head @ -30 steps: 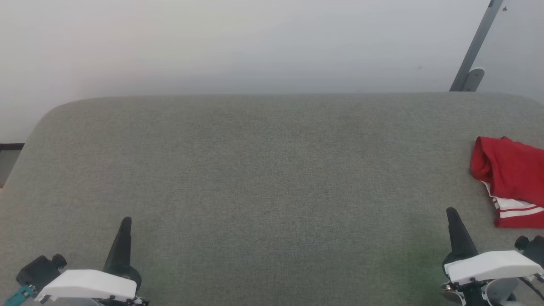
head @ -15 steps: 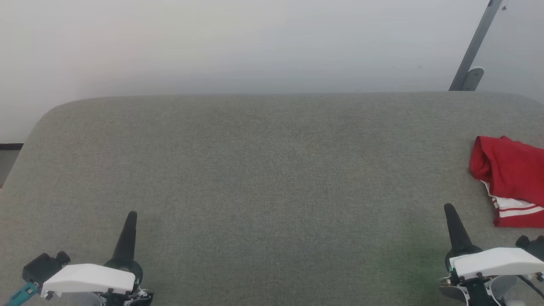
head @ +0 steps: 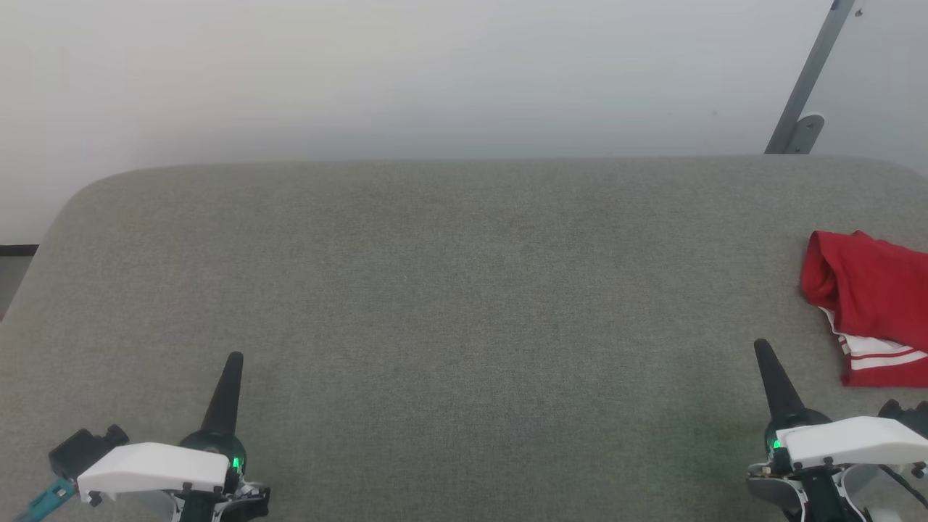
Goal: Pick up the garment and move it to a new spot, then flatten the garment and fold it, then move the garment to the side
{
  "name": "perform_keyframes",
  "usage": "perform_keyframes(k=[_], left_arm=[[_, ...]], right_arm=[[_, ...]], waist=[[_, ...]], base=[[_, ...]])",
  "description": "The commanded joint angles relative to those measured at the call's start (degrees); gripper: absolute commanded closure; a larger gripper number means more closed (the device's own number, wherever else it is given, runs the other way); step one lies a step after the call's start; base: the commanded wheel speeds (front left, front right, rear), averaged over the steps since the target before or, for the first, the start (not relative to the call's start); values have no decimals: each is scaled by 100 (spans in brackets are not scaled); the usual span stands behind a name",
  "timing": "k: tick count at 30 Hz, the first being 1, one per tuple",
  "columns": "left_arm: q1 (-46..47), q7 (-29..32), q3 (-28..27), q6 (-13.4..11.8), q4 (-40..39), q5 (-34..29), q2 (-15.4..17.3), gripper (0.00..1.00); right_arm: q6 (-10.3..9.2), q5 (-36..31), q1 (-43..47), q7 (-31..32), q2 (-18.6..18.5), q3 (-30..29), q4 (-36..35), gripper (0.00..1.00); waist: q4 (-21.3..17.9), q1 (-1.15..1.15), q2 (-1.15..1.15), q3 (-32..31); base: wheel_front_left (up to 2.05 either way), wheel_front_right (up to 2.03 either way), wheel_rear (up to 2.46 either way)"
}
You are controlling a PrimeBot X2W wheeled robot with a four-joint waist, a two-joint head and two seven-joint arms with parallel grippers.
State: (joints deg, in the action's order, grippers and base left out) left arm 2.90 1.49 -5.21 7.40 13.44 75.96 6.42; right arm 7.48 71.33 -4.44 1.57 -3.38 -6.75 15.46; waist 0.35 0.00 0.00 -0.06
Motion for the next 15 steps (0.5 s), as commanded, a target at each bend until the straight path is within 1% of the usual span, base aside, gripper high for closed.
perform_keyframes(k=[1,15], left_arm=[[143,37,-41,10,-24,143,-2,100],[235,213,-77,12,7,679,-133,100]], right_arm=[[3,134,-108,30,9,7,-64,100],[3,851,-144,205,28,13,-101,100]], waist=[[-1,0,0,1],[-12,0,0,8]], base=[[0,0,0],[0,0,0]])
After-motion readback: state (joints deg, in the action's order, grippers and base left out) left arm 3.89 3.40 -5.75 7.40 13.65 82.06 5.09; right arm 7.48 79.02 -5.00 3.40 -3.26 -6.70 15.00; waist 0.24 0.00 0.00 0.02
